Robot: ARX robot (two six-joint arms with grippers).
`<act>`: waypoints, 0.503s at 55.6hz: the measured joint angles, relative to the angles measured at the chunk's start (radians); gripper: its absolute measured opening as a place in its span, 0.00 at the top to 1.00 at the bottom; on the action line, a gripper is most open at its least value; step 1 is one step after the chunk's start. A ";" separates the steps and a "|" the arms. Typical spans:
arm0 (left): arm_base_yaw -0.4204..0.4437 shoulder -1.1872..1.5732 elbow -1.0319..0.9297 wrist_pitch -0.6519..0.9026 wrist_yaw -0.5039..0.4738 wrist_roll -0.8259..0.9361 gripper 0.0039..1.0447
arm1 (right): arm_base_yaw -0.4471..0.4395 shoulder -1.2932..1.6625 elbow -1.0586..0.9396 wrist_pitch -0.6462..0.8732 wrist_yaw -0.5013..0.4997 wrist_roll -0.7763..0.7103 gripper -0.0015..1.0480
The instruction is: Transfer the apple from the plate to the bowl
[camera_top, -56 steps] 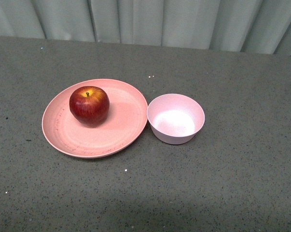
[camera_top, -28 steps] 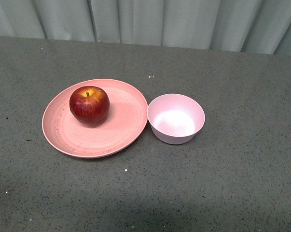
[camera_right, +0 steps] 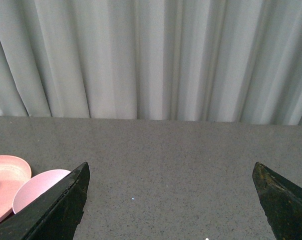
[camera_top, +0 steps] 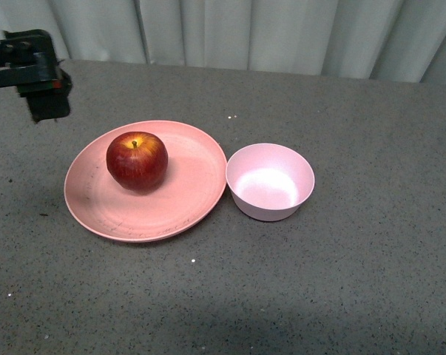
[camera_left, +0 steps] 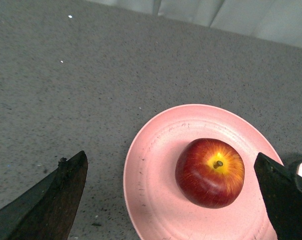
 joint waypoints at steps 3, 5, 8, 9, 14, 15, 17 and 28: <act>-0.025 0.062 0.071 -0.018 0.001 -0.015 0.06 | 0.000 0.000 0.000 0.000 0.000 0.000 0.09; -0.039 0.094 0.111 -0.031 0.004 -0.018 0.06 | 0.000 0.000 0.000 0.000 0.000 0.000 0.09; -0.064 0.153 0.176 -0.057 0.008 -0.020 0.06 | 0.000 0.000 0.000 0.000 0.000 0.000 0.09; -0.069 0.165 0.188 -0.062 0.008 -0.020 0.06 | 0.000 0.000 0.000 0.000 0.000 0.000 0.09; -0.096 0.235 0.246 -0.097 0.011 -0.019 0.06 | 0.000 0.000 0.000 0.000 0.000 0.000 0.09; -0.101 0.249 0.256 -0.102 0.013 -0.021 0.06 | 0.000 0.000 0.000 0.000 0.000 0.000 0.09; -0.108 0.271 0.270 -0.104 0.029 -0.034 0.06 | 0.000 0.000 0.000 0.000 0.000 0.000 0.09; -0.130 0.349 0.325 -0.154 0.031 -0.066 0.06 | 0.000 0.000 0.000 0.000 0.000 0.000 0.09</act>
